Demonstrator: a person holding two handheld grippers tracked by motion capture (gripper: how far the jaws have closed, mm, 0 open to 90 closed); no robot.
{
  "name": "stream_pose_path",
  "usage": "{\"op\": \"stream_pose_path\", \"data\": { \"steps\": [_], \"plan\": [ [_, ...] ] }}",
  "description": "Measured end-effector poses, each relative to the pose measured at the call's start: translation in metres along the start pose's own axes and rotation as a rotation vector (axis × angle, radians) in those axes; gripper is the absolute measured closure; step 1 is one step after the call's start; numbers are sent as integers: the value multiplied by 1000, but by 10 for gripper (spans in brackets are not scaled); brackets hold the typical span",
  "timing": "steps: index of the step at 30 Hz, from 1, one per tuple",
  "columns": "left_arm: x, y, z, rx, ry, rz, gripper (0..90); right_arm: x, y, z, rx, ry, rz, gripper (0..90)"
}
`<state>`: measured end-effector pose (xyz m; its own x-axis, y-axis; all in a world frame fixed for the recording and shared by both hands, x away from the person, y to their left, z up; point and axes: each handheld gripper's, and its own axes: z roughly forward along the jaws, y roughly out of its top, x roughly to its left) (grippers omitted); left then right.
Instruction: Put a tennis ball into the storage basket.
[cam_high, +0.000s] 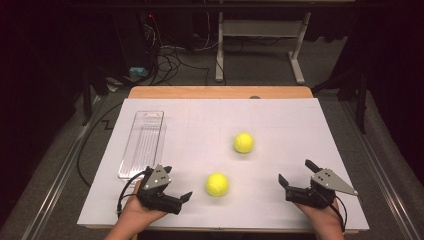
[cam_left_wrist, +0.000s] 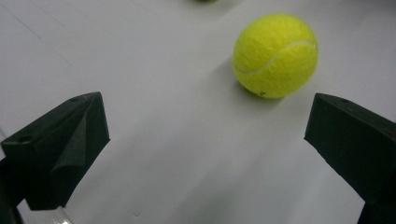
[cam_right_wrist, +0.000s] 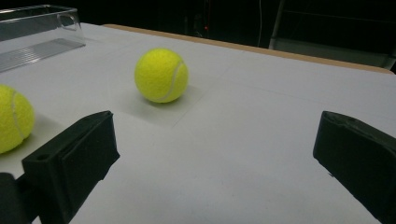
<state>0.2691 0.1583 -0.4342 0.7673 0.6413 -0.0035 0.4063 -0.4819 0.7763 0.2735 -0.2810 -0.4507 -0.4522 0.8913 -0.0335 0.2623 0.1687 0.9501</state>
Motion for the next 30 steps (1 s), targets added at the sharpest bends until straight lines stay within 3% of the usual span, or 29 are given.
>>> {"op": "stream_pose_path", "data": {
  "steps": [8,15,30],
  "plan": [
    [-7,0,14,131,-26,26,6,0,-1,1,4,5,-1,0],
    [-10,-1,21,223,-45,25,6,2,-1,2,10,8,-7,0],
    [-12,5,29,319,-60,15,13,5,-4,6,51,18,-36,0]
  ]
}}
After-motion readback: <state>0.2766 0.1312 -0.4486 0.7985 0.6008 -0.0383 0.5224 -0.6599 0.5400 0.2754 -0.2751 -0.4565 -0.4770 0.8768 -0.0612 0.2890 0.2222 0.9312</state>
